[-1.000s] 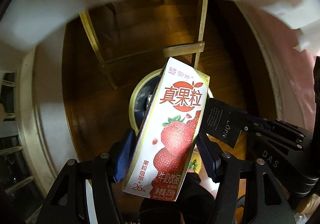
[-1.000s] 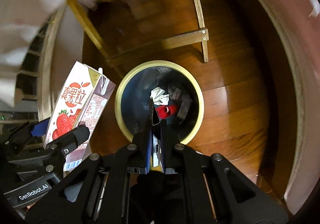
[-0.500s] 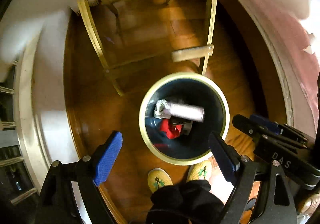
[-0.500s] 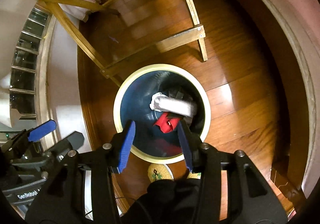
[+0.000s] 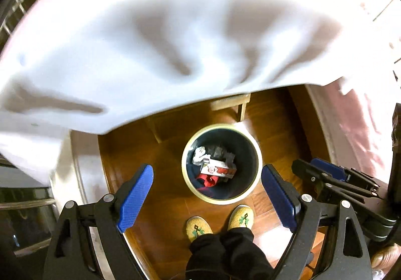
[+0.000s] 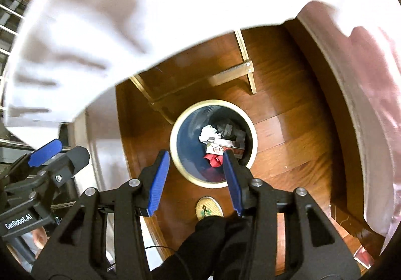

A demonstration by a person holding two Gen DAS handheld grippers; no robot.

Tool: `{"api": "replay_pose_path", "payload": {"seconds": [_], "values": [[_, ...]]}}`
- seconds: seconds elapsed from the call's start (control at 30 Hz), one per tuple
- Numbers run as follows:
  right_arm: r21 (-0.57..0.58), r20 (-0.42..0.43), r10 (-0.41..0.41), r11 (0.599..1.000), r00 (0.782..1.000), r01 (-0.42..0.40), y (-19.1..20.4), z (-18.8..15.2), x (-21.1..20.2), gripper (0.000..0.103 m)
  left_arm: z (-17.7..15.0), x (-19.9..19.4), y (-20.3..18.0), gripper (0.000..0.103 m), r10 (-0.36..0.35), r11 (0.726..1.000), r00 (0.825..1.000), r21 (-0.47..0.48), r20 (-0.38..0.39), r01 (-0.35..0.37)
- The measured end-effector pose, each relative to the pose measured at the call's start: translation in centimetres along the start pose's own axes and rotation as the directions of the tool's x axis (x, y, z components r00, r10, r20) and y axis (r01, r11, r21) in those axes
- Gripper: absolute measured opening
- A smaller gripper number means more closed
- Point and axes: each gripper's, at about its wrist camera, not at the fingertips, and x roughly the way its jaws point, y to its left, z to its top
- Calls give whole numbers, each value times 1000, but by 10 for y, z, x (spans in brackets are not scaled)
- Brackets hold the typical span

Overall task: Collect trash
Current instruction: 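Raise both open tools back over the table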

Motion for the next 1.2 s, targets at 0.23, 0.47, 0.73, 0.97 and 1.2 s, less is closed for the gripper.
{"api": "replay_pose_path", "payload": {"seconds": [0.23,0.47,0.73,0.97,1.2], "values": [[-26,58,21,999,998,-20,26,-1,-82,41,11,-90,-3,89,-23,1000,997,22,71,22],[-61,126,16,998,992,-8,55,2,-151,41,22,-166,-5,89,-52,997,989,67,142,43],[-85,206,5,996,978,13,76,4,-207,41,25,-219,-10,89,-93,991,975,110,203,72],[-130,299,-29,989,954,71,92,16,-246,41,45,-256,-7,89,-136,987,949,126,285,104],[-141,366,-30,986,930,87,93,48,-272,41,76,-272,-11,89,-124,988,936,125,330,87]]}}
